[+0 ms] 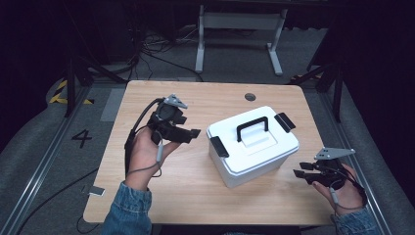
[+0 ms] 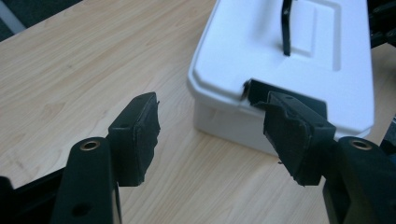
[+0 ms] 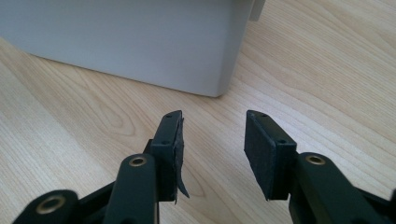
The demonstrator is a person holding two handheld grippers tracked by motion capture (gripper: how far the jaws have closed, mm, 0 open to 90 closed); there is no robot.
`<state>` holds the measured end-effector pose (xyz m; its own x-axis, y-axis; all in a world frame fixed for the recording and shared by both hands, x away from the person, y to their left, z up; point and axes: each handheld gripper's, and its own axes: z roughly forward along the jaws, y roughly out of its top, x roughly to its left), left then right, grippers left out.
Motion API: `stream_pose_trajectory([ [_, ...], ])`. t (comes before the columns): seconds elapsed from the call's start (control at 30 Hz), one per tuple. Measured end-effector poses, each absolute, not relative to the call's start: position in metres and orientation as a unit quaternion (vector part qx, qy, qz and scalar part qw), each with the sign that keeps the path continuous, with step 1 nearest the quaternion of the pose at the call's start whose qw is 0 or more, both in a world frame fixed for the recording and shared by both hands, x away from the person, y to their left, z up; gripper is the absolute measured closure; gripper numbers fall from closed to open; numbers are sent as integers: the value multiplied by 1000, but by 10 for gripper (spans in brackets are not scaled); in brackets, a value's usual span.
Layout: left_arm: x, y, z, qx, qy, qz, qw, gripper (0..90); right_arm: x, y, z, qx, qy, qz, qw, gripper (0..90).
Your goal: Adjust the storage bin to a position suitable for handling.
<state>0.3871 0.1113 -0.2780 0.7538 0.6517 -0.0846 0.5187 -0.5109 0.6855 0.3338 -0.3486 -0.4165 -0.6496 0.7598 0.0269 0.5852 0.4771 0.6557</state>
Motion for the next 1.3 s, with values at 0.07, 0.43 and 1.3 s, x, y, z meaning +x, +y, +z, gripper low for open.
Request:
stream_pose_trajectory([
  [0.07,389,103,-277,864,332,92,366,362,333,-349,-417,396,848,325,136,583],
  [0.43,405,56,-282,865,314,39,389,431,333,-352,-417,397,847,327,135,577],
  [1.3,439,-19,-316,893,310,-3,325,571,334,-352,-420,394,850,327,127,574],
])
